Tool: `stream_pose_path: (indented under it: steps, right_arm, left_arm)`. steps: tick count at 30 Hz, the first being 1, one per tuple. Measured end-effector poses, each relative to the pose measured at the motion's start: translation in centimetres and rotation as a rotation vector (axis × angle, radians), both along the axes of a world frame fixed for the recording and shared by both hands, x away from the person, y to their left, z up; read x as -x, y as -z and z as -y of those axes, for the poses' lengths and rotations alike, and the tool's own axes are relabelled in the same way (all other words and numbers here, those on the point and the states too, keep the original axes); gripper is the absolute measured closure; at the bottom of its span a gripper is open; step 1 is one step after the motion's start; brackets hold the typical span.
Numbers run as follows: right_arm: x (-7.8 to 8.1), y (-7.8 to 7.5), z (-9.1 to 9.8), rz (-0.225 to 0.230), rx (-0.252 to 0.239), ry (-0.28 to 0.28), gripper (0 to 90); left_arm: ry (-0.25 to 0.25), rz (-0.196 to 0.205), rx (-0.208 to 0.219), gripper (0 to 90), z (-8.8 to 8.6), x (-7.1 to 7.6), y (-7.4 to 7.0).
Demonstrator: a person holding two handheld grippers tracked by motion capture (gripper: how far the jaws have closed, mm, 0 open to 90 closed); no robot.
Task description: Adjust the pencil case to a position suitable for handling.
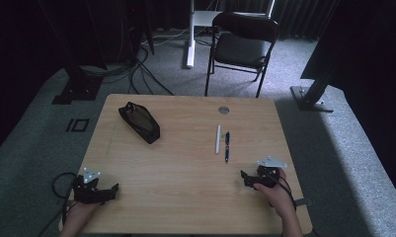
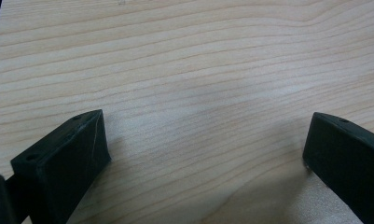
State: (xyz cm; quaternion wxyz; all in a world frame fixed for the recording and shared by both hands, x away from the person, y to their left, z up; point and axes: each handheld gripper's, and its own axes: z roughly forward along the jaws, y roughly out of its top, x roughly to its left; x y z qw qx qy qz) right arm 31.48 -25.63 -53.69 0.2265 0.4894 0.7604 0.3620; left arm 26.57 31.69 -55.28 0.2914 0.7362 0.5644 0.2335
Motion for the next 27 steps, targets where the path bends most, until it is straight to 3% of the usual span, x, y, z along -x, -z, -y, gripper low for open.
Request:
stream_pose_path:
  steps: [19,27]
  right_arm:
    - [-1.0,-0.9,-2.5,0.013,0.003,-0.043,13.4]
    - [-1.3,-1.3,-3.7,0.032,-0.046,-0.077,13.3]
  left_arm:
    - [0.000,0.000,0.000,0.3,0.0,0.0,0.0]
    - [-0.001,0.000,0.000,0.3,0.0,0.0,0.0]
